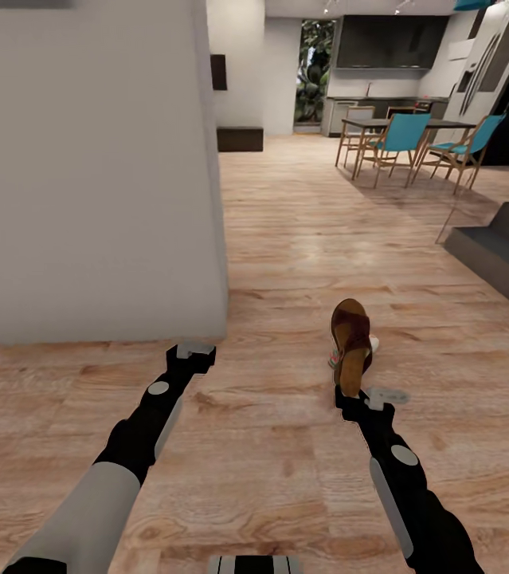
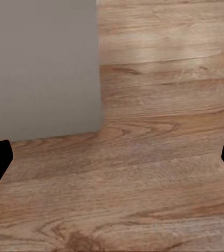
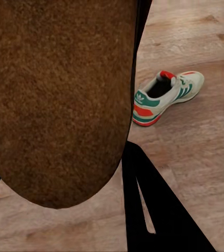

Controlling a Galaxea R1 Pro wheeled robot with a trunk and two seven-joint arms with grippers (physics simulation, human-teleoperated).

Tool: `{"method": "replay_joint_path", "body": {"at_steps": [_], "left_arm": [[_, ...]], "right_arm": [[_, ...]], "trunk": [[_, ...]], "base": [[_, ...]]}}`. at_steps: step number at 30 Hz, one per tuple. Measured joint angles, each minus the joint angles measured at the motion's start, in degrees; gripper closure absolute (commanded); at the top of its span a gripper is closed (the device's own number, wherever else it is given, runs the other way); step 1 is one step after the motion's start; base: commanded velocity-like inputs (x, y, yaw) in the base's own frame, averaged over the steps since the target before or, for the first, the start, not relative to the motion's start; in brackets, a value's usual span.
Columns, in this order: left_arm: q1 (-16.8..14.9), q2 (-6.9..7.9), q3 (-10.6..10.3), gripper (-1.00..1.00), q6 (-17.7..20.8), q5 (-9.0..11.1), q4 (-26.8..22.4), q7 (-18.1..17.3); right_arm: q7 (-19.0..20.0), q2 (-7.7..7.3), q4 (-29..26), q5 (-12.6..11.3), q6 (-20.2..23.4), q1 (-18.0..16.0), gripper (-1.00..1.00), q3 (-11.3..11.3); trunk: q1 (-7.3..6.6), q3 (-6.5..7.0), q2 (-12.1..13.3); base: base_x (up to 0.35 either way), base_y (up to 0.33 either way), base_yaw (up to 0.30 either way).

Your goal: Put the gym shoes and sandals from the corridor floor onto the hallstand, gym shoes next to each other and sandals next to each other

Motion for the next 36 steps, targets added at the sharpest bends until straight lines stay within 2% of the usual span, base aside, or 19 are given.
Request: {"method": "replay_joint_path", "body": {"at_steps": [36], "left_arm": [[0.0, 0.00, 0.0, -1.00, 0.0, 0.0, 0.0, 0.0]], "right_arm": [[0.0, -0.01, -0.1, 0.0, 0.0, 0.0, 1.00, 0.0]], "trunk": [[0.00, 2.10, 0.0]], "base": [[0.338, 0.000, -0.265]]}}
